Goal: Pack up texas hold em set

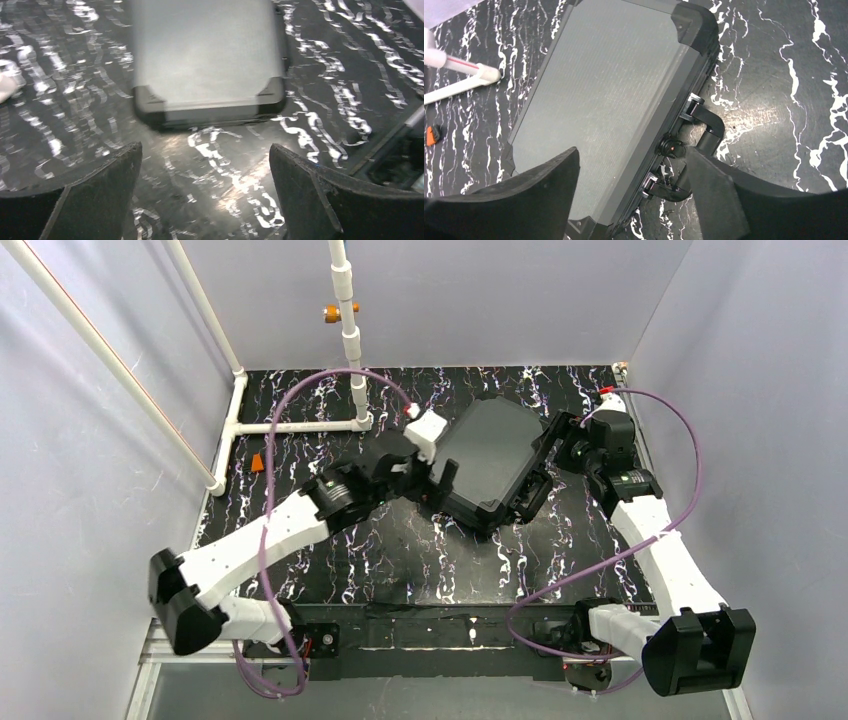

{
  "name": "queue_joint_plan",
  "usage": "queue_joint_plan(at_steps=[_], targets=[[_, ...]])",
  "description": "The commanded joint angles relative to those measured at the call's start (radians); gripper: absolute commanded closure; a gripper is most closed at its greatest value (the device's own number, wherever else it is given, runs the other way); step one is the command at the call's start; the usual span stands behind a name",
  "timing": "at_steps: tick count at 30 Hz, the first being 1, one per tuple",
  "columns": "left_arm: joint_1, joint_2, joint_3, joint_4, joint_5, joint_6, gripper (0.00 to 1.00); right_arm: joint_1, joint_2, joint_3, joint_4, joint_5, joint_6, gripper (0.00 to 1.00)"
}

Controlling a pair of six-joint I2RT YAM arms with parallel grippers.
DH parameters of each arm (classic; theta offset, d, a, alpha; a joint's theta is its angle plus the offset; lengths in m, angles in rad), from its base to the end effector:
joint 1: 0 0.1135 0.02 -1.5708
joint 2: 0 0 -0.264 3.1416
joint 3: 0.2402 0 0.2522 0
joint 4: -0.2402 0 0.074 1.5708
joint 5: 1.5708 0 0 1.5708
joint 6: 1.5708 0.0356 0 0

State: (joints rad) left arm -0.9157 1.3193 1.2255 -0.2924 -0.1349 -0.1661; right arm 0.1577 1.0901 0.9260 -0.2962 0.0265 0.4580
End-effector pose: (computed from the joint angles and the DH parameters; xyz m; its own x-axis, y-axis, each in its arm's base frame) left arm 0.1896 -0.2390 0.3648 -0.3437 0.1784 -0.9220 0.6622 0.7422 -0.1032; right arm 0.2447 0.0379 0.3181 -0.4525 0.3756 -0.8088 0.0742 0.9197 0.3856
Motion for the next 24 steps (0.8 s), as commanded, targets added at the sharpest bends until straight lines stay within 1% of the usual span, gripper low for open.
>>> queue_joint_plan(at_steps=[1,3,4,8,11,16,19,24], targets=[[0.020,-0.172,-0.093,-0.093,-0.250,0.084,0.02,0.002,-0.044,0.053,0.054,-0.076,-0.020,0.09],[0.028,-0.232,-0.128,-0.098,-0.305,0.105,0.02,0.003,-0.050,0.056,0.066,-0.095,-0.024,0.02],[0.035,-0.274,-0.146,-0.098,-0.333,0.121,0.02,0.002,-0.053,0.059,0.072,-0.110,-0.026,0.01],[0.067,-0.393,-0.226,-0.090,-0.396,0.161,0.02,0.002,-0.062,0.061,0.110,-0.190,-0.027,0.02],[0.107,-0.475,-0.265,-0.095,-0.419,0.194,0.02,0.002,-0.064,0.064,0.152,-0.269,-0.017,0.02],[0.165,-0.564,-0.326,-0.104,-0.464,0.248,0.02,0.009,-0.063,0.047,0.232,-0.394,0.016,0.02],[0.176,-0.615,-0.389,-0.064,-0.517,0.274,0.02,0.012,-0.062,0.024,0.272,-0.434,0.045,0.02],[0.179,-0.682,-0.458,-0.012,-0.525,0.277,0.02,0.013,-0.075,-0.005,0.287,-0.447,0.061,0.02]])
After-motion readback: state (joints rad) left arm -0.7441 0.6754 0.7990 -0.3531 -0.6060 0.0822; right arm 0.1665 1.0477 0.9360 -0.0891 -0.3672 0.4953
